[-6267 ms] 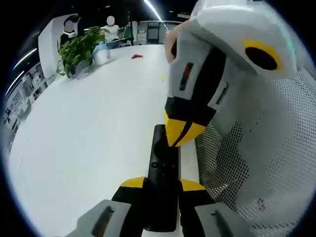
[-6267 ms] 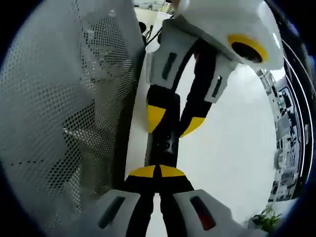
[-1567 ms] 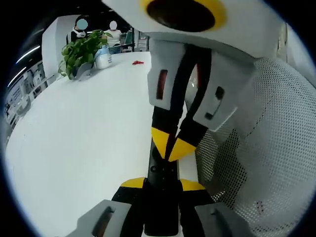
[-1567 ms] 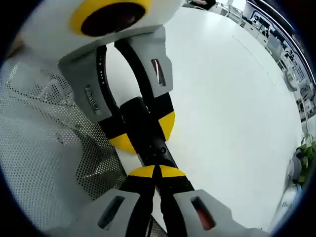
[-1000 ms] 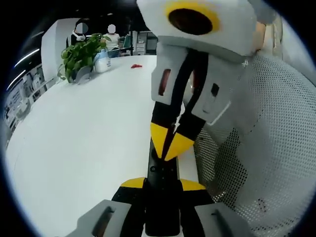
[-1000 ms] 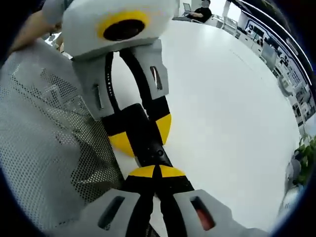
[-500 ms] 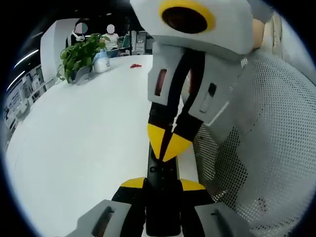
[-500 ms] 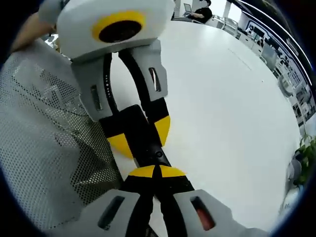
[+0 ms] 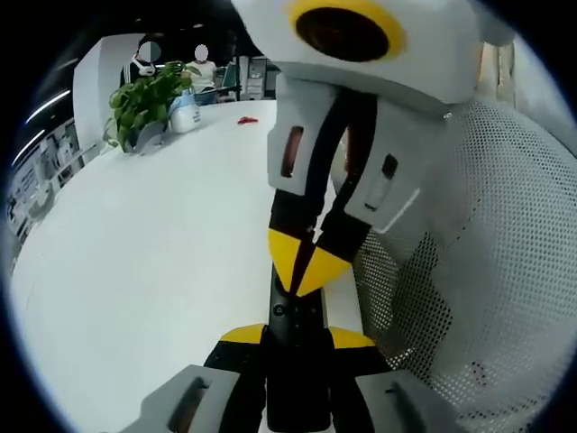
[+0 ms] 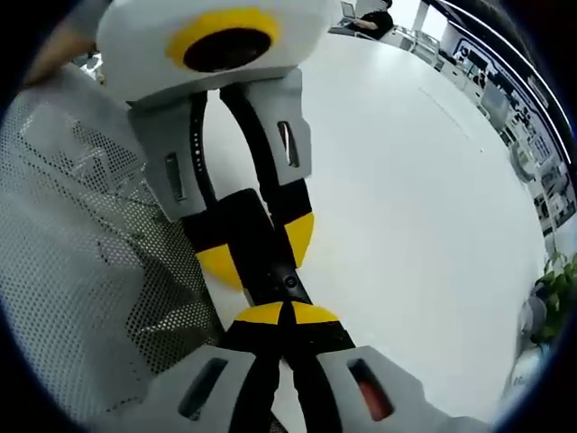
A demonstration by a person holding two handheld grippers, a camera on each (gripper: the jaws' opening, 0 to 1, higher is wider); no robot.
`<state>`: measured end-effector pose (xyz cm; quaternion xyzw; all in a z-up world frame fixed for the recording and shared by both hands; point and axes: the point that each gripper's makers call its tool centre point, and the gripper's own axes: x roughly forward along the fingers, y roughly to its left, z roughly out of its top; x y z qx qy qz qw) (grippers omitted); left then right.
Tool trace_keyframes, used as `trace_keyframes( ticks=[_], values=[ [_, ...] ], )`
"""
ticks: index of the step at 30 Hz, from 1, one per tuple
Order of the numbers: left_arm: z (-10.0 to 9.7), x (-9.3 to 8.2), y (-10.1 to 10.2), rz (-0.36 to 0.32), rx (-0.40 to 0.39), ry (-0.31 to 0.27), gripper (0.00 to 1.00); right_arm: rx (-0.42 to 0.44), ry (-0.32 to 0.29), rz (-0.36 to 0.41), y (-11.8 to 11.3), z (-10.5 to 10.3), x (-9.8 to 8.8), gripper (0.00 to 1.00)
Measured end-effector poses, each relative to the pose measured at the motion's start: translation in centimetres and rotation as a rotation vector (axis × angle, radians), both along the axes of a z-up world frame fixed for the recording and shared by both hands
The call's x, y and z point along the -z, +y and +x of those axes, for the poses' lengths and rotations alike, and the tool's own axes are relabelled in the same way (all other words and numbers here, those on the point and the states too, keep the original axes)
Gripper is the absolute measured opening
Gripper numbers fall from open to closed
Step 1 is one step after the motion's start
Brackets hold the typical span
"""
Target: Press the specified remote control buttons in sequence, fully releasing each button before pressing the next.
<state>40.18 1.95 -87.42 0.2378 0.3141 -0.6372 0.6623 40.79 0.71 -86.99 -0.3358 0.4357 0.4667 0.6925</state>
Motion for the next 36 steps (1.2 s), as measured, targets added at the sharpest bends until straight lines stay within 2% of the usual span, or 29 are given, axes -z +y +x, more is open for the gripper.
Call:
trace_keyframes(
  ticks=[3, 4, 6, 9, 11, 13, 14, 15, 16, 21, 25, 36],
  values=[
    [0.0, 0.0, 0.0, 0.003, 0.001, -0.003, 0.24, 0.005, -0.026, 0.038, -0.1, 0.0, -0.1, 0.00],
    [-0.1, 0.0, 0.0, 0.004, 0.000, -0.003, 0.24, -0.045, -0.058, 0.041, 0.1, 0.1, -0.1, 0.00],
    [0.0, 0.0, 0.0, 0.007, -0.009, 0.000, 0.24, -0.182, -0.161, 0.016, 0.3, -0.2, -0.2, 0.00],
    [0.0, 0.0, 0.0, 0.004, -0.009, -0.003, 0.24, -0.261, -0.201, -0.046, 0.4, -0.4, -0.2, 0.00],
    [0.0, 0.0, 0.0, 0.002, -0.011, -0.002, 0.24, -0.271, -0.202, -0.021, 0.8, -0.5, -0.3, 0.00],
    [0.0, 0.0, 0.0, -0.002, -0.013, 0.001, 0.24, -0.281, -0.159, 0.020, 1.4, -1.4, -0.2, 0.01],
    [0.0, 0.0, 0.0, -0.003, -0.012, 0.001, 0.24, -0.283, -0.172, 0.007, 1.3, -1.4, -0.2, 0.02],
    [0.0, 0.0, 0.0, -0.003, -0.012, 0.001, 0.24, -0.328, -0.209, -0.020, 1.2, -1.1, -0.3, 0.01],
    [0.0, 0.0, 0.0, -0.005, -0.013, 0.003, 0.24, -0.342, -0.214, -0.023, 1.3, -1.2, -0.2, 0.01],
    [0.0, 0.0, 0.0, -0.007, -0.014, 0.006, 0.24, -0.338, -0.205, -0.017, 1.3, -1.3, -0.2, 0.00],
    [0.0, 0.0, 0.0, -0.008, -0.014, 0.007, 0.24, -0.370, -0.228, -0.035, 1.3, -1.4, -0.1, 0.00],
    [0.0, 0.0, -0.1, -0.007, -0.011, 0.005, 0.24, -0.424, -0.238, -0.051, 1.4, -1.7, 0.1, 0.00]
  ],
)
